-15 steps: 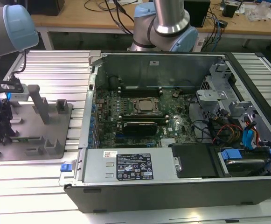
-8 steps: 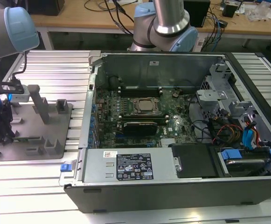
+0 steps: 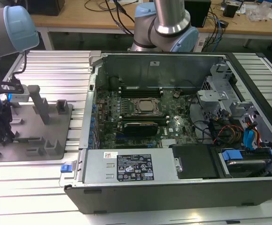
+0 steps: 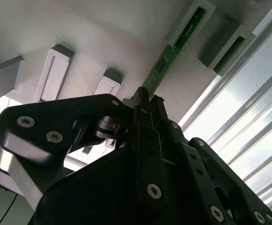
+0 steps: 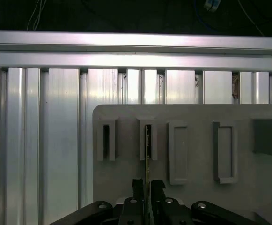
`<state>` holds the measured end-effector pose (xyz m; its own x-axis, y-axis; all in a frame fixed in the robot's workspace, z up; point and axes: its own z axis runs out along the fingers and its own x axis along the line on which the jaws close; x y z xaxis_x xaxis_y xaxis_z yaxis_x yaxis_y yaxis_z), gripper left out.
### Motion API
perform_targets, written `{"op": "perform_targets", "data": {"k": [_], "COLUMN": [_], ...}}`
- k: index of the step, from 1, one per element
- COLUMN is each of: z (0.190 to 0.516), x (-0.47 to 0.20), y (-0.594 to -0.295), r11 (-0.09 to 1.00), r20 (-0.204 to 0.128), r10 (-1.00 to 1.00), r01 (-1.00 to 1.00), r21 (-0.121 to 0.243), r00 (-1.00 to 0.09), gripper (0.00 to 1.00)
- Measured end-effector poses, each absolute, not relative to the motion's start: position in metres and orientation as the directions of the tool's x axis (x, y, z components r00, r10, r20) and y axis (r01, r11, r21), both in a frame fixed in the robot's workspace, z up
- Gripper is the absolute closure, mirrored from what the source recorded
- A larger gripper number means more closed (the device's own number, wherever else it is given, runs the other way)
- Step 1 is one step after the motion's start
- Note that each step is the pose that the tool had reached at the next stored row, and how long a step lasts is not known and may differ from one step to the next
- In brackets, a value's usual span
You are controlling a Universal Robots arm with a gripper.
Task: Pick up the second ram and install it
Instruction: 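Pick up the second ram and move it above second insertion slot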
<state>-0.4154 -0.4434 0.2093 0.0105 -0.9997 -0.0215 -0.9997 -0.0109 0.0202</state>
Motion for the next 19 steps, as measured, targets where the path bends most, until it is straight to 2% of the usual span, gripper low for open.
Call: {"op": "perform_targets", "data": {"k": [1, 2, 3, 10, 19], "z": [0.209, 0.209, 0.209, 0.210, 0.234], "x": [-0.415, -0.415, -0.415, -0.415, -0.415], "y": [-0.443, -0.443, -0.443, -0.443, -0.443], "r11": [-0.011, -0.011, -0.011, -0.011, -0.011], "r20": [-0.022, -0.022, -0.022, -0.022, -0.022], "r10": [-1.000, -1.000, -1.000, -1.000, -1.000], "r01": [-1.000, -1.000, -1.000, -1.000, -1.000], "r21": [0.020, 0.020, 0.020, 0.020, 0.016], "r00": [0.011, 0.011, 0.011, 0.011, 0.011], "gripper": [0.82, 0.89, 0.91, 0.91, 0.91]}}
